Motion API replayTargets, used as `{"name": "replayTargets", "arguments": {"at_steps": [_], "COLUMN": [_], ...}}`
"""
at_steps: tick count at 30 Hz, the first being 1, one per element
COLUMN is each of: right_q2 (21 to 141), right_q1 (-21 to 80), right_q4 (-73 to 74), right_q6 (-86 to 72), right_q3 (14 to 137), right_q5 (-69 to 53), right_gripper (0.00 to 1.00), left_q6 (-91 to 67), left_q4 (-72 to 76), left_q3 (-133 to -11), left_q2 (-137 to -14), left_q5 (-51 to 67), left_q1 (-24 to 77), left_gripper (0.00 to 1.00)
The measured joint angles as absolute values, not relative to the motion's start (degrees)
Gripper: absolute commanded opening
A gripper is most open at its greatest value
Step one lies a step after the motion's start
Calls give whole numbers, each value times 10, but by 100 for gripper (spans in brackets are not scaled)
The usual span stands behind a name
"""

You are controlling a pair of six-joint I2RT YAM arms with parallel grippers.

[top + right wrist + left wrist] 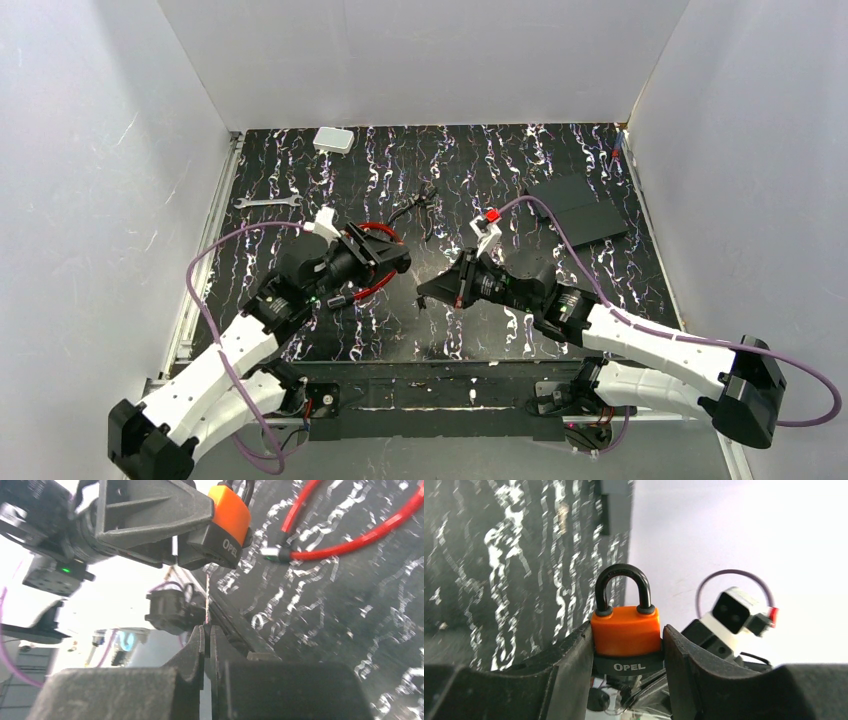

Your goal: Unlock with the key

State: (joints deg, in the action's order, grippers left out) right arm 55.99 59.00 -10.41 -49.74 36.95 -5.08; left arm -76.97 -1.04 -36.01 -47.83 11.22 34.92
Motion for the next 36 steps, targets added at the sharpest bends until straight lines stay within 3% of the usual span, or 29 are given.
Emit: {"name": "replayTargets", "arguments": {"at_steps": [12, 36], "right_q2": [619, 755], "right_q1": [590, 590], "right_q4": [-363, -724], "right_q6": [-613, -830], "right_q3": [366, 405], "right_q5": [-108, -167], "right_gripper": [1, 1], "left_q6": [-756, -823], "left_q4": [113, 418], "left_q3": [-333, -380], "left_q2": [-374, -446], "left_q5": [61, 242], "left_q1": [336, 260], "left_gripper": [0, 0]}}
